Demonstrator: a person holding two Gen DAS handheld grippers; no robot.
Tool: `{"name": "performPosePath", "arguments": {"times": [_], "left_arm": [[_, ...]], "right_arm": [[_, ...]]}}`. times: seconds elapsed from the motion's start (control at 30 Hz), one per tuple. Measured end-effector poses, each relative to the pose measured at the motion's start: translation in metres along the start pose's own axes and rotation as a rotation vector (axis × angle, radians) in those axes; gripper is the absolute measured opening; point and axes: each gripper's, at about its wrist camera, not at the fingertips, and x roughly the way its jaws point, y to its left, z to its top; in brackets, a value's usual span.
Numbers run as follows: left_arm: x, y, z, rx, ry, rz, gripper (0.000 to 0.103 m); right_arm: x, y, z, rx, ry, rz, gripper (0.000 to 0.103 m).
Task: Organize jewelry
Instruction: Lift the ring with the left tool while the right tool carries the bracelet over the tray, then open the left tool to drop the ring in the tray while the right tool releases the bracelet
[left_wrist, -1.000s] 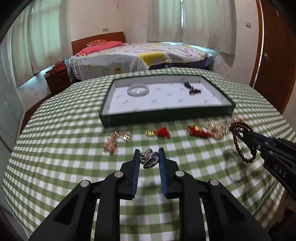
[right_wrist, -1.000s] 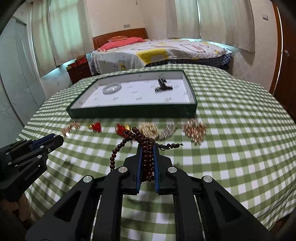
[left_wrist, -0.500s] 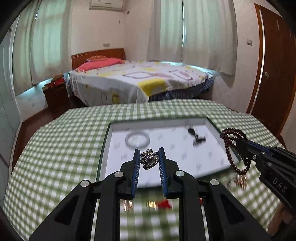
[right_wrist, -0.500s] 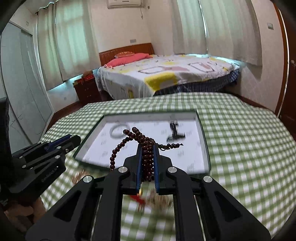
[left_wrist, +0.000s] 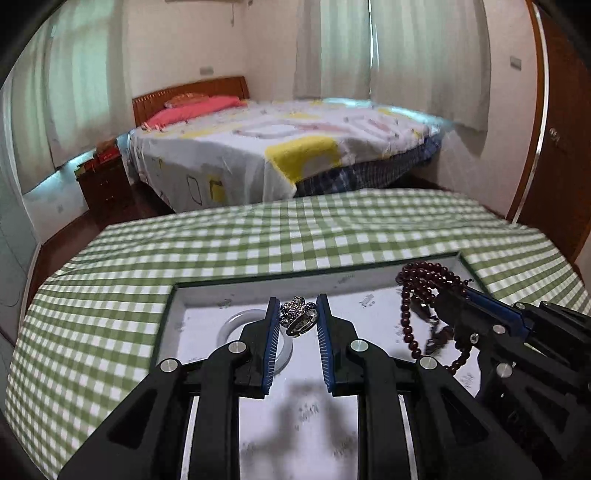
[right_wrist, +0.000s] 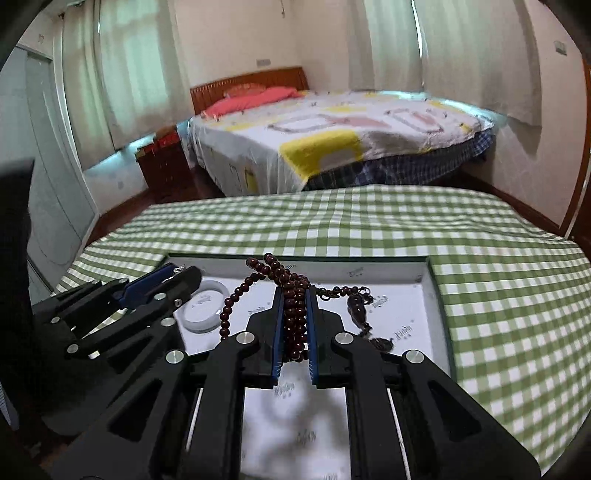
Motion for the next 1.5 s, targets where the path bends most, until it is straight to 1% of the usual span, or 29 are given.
{"name": "performPosePath", "arguments": {"times": [0.17,0.27,0.37,0.47,0.5,0.53,0.57,0.7,0.83,1.03,1.1,1.27,1.37,1.5], "left_arm": [[0.033,0.004,0.000,-0.010,0.088,0.003,0.021],[0.043,0.004,-0.001,-0.025,0.120,0.014,0.021],[0.054,0.003,-0.001,-0.020,0.158,0.013,0.021],[0.060,0.001,-0.002,-0.016,0.199,-0.009,0.024],[0.060,0.001,-0.002,-0.013,0.206,-0.013,0.030],[0.060,0.001,-0.001,-0.010,0.210,-0.009,0.034],[0.060,0.002,-0.001,-0.014,0.211,-0.003,0.036],[0.060,0.010,-0.002,-0.061,0.219,-0.011,0.054],[0.054,0.015,-0.001,-0.084,0.192,-0.006,0.064],[0.036,0.021,0.003,-0.097,0.132,-0.015,0.074],[0.022,0.023,0.004,-0.100,0.098,-0.023,0.075],[-0.013,0.023,0.003,-0.086,0.019,-0.013,0.075],[-0.040,0.026,-0.004,-0.078,-0.036,0.002,0.075],[-0.067,0.031,-0.015,-0.092,-0.075,0.009,0.075]], "right_arm": [[0.033,-0.009,0.003,0.002,0.074,-0.017,0.011],[0.047,-0.012,0.004,0.005,0.126,-0.016,0.011],[0.062,-0.013,0.006,-0.001,0.174,-0.018,0.012],[0.068,-0.012,0.008,-0.006,0.200,-0.015,0.016],[0.069,-0.011,0.009,-0.014,0.200,-0.023,0.022],[0.069,-0.010,0.009,-0.015,0.198,-0.032,0.024],[0.069,-0.011,0.009,-0.013,0.196,-0.034,0.025],[0.066,-0.015,0.009,0.005,0.185,-0.038,0.028],[0.059,-0.019,0.011,0.003,0.152,-0.053,0.038],[0.037,-0.019,0.012,0.004,0.090,-0.061,0.043],[0.023,-0.017,0.012,-0.006,0.060,-0.067,0.043],[-0.016,-0.014,0.007,-0.016,-0.005,-0.071,0.043],[-0.039,-0.012,0.000,-0.015,-0.035,-0.068,0.043],[-0.066,-0.007,-0.013,-0.015,-0.062,-0.072,0.043]]}}
